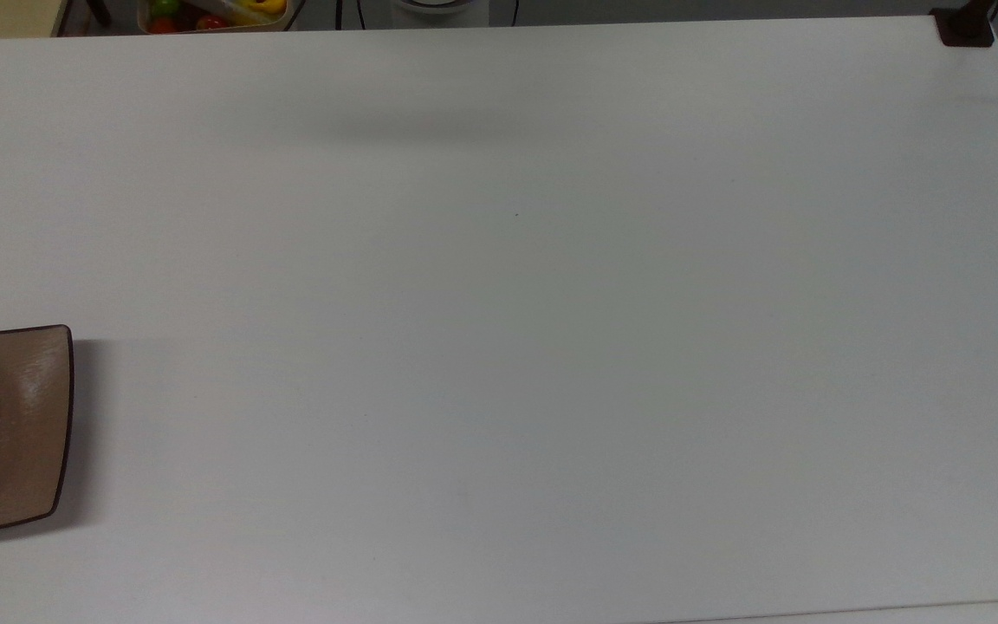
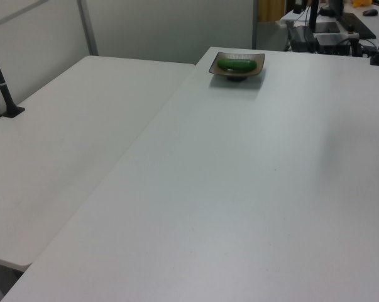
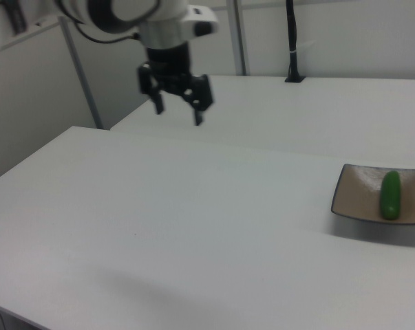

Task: Cucumber placed on a ceramic plate

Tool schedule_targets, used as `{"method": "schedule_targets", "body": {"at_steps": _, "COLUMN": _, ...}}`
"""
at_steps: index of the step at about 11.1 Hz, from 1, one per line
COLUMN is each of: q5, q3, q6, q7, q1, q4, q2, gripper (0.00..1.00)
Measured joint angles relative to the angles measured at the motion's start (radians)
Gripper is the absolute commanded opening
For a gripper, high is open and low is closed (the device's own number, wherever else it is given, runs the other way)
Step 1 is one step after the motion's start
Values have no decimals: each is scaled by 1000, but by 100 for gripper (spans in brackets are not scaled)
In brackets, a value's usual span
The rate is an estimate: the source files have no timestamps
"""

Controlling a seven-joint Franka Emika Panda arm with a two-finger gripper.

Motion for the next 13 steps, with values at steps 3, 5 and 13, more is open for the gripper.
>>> {"method": "schedule_targets", "body": {"at_steps": 3, "q5": -62, "q3": -25, "q6": -109, "q7": 168, "q1": 159, "q4": -35, "q2": -52, "gripper": 100}}
{"method": "schedule_targets", "body": {"at_steps": 5, "q5": -96, "q3": -41, "q6": -108, "q7": 275, "q1": 272, "q4": -67, "q2": -51, "gripper": 100}}
{"method": "schedule_targets", "body": {"at_steps": 13, "q5": -109, "q3": -123, "q6": 205, "q7": 262, "q1": 350, "q4": -198, "q2": -45, "gripper": 100}}
